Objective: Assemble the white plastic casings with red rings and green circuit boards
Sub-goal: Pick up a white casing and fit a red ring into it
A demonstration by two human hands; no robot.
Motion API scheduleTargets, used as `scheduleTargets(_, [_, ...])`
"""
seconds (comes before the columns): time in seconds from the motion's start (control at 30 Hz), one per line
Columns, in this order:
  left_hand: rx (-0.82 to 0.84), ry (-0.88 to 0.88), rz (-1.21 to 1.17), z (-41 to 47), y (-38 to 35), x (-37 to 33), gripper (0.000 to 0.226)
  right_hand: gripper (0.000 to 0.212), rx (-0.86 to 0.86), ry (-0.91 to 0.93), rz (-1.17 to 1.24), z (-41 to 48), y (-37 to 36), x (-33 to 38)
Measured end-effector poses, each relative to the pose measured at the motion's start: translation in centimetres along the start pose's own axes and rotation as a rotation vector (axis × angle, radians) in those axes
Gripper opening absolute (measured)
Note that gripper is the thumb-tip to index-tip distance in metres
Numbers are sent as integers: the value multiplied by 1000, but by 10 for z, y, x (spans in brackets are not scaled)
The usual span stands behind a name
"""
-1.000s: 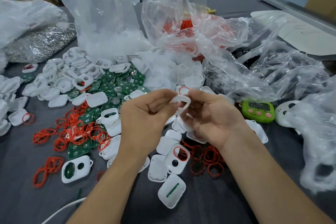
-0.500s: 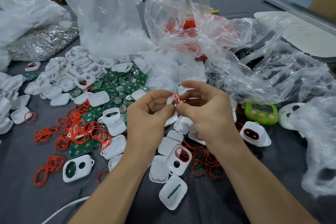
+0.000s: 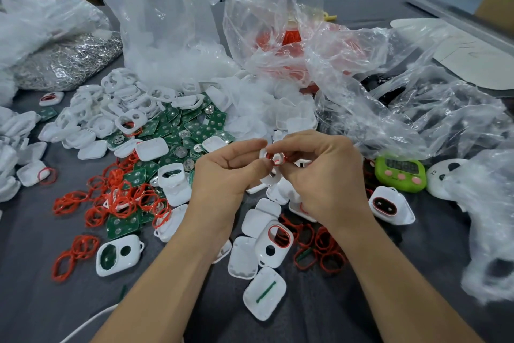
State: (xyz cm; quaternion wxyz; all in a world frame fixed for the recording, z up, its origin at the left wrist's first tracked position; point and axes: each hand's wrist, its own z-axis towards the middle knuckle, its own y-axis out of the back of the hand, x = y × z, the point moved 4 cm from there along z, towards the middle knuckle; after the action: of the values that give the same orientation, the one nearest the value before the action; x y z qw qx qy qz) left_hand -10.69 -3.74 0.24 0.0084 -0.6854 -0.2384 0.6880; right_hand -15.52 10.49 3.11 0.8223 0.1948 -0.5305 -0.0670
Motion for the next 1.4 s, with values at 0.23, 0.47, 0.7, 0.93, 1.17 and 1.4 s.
scheduleTargets(0.23, [-35,17,-22,3,7,3,26,34,36,67,-7,-2,-1,2])
scheduleTargets(0.47, [-50,13,61,4,10,2,34,38,29,38,-10,-6,0,1])
scheduleTargets(0.7, [-130,77,-23,6,13,2,32,22,2,-156,73,-5,2,-8])
scheduleTargets(0.93, [-107,27,-9,4,10,2,33,17,-48,-222,95,-7,1,-9])
scheduleTargets(1.17, [24,-60,176,0,8,1,34,9,-76,-191,100,-11,0,-7])
scheduleTargets(1.4, [-1,-82,136,0,7,4,37,27,-130,-135,92,-14,-8,-4])
